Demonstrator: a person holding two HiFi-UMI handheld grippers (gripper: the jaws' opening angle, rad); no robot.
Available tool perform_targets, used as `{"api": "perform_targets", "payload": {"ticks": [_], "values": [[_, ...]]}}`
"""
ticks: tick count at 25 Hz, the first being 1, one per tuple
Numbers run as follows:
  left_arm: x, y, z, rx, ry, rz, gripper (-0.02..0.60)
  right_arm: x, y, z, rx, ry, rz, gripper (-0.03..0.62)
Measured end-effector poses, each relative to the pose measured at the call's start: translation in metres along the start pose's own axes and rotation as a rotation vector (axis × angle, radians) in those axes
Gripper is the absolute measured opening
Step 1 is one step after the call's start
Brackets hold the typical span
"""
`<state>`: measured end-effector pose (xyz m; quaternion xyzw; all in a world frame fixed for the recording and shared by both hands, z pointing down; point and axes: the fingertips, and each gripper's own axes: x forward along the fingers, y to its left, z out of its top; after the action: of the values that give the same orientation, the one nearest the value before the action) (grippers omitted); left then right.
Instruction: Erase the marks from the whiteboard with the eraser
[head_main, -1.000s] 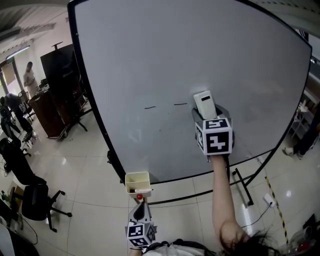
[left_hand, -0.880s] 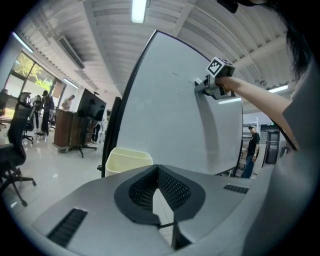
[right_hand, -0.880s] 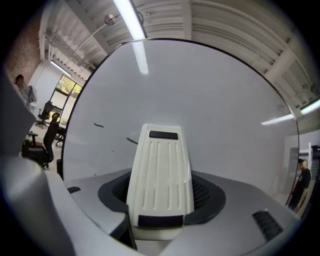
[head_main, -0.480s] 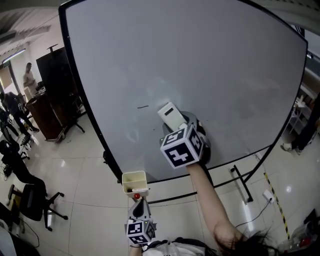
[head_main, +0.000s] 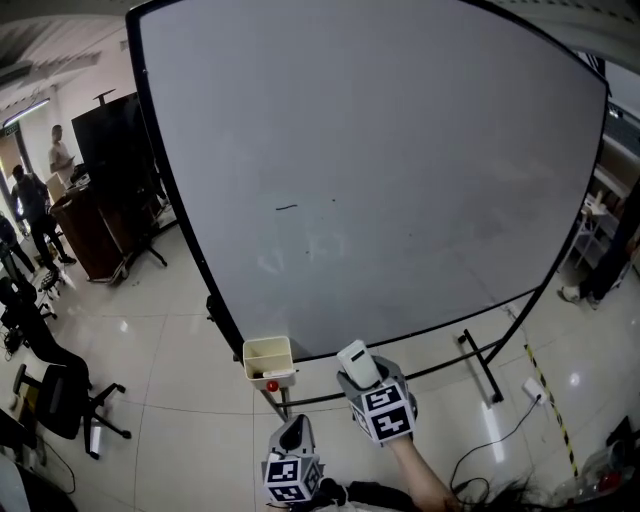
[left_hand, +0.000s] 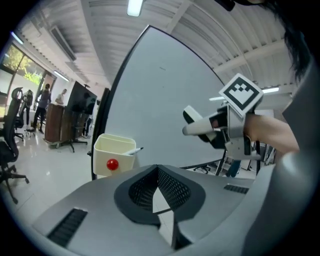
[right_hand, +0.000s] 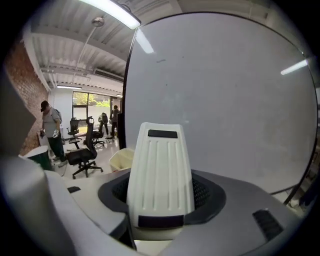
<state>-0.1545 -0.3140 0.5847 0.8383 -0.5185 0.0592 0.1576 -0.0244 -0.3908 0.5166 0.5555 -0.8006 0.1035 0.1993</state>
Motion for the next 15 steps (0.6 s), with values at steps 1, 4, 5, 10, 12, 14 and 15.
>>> {"api": "perform_targets", "payload": {"ticks": [1,4,5,10,12,14,15], "values": [[-0.005,-0.009,0.002,-0.001,-0.007,-0.012,-0.023,-0.006,0.008,-0.019,0.014,0.020,0.017,0.270],[-0.024,-0.040,0.001,0.004,-0.026,-0.041,-0.023,-0.041,0.020,-0.066,0.012,0.046,0.038,0.270],[-0.030,-0.050,-0.001,0.012,-0.028,-0.044,-0.023,-0.056,0.022,-0.080,0.022,0.048,0.045,0.270],[-0.062,-0.103,-0.021,0.011,-0.050,0.002,-0.023,-0.137,0.027,-0.157,0.151,0.083,0.113,0.268],[-0.076,-0.129,-0.032,0.002,-0.059,0.016,-0.023,-0.170,0.026,-0.183,0.173,0.102,0.136,0.267],[-0.091,-0.156,-0.043,-0.012,-0.063,0.014,-0.023,-0.200,0.023,-0.203,0.175,0.116,0.140,0.267],[-0.098,-0.169,-0.050,-0.017,-0.059,0.011,-0.023,-0.214,0.020,-0.213,0.169,0.125,0.139,0.267]]}}
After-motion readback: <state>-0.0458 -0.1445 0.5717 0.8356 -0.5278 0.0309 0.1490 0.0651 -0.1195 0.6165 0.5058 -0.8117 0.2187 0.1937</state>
